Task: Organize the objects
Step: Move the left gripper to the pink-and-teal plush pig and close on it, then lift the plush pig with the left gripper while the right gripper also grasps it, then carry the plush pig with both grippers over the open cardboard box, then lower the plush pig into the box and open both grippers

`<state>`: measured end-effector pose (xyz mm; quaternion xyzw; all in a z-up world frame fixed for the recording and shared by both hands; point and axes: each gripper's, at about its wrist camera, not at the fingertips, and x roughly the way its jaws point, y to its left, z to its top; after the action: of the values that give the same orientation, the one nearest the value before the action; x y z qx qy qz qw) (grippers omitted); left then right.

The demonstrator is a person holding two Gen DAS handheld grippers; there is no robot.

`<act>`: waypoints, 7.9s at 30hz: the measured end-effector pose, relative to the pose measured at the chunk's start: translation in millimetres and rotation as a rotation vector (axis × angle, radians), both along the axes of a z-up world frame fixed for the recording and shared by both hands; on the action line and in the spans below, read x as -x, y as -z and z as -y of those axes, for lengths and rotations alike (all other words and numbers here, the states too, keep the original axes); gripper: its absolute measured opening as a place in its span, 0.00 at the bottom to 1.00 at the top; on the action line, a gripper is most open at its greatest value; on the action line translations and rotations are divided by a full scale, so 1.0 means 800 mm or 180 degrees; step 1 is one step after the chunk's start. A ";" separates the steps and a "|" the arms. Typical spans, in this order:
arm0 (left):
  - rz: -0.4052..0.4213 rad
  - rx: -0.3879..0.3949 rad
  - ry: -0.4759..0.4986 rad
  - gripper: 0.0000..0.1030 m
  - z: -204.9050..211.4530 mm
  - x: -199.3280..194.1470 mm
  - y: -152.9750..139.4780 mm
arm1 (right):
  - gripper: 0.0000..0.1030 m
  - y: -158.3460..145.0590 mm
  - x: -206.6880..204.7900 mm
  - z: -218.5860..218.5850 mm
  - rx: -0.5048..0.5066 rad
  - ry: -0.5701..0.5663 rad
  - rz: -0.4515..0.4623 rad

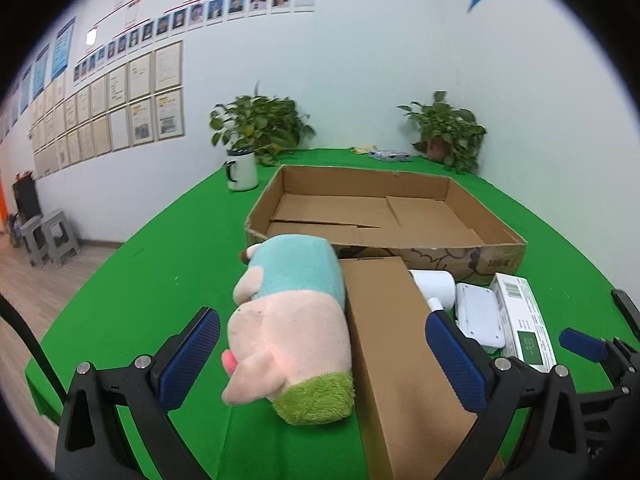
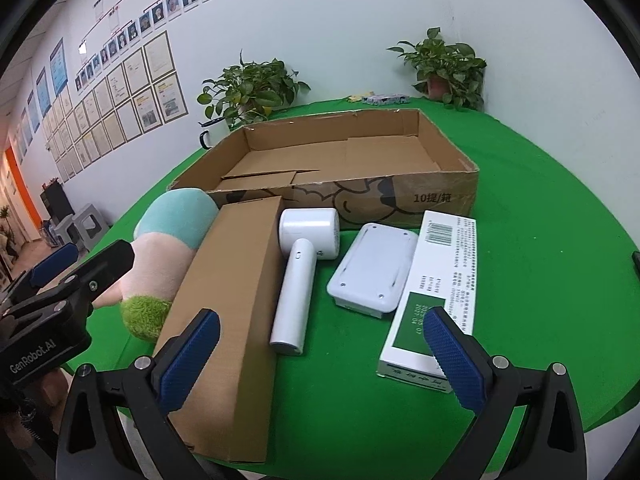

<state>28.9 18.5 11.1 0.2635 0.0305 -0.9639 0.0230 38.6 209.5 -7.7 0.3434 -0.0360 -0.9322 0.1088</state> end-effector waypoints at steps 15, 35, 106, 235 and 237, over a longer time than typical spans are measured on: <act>0.0015 -0.0094 0.0218 0.98 0.002 -0.002 0.000 | 0.99 -0.017 -0.006 -0.007 -0.0034 0.0140 -0.0099; -0.0119 -0.0028 0.0020 0.99 0.009 -0.004 -0.008 | 0.99 -0.005 0.001 -0.008 -0.0103 0.0104 -0.0078; 0.0789 -0.1041 0.0221 0.51 0.152 -0.068 0.074 | 0.74 0.016 0.049 0.318 -0.0158 -0.1400 0.0876; 0.1115 -0.0978 0.0311 0.36 0.166 0.252 0.055 | 0.72 0.024 0.472 0.280 0.0703 -0.1202 0.1697; 0.1143 -0.1007 0.0290 0.32 0.169 0.249 0.055 | 0.67 0.029 0.474 0.290 0.0761 -0.1216 0.1693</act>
<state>-170.5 -116.7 -32.8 0.4321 0.1646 -0.8849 -0.0570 -340.8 -22.9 -31.1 0.5597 -0.1071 -0.7620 0.3076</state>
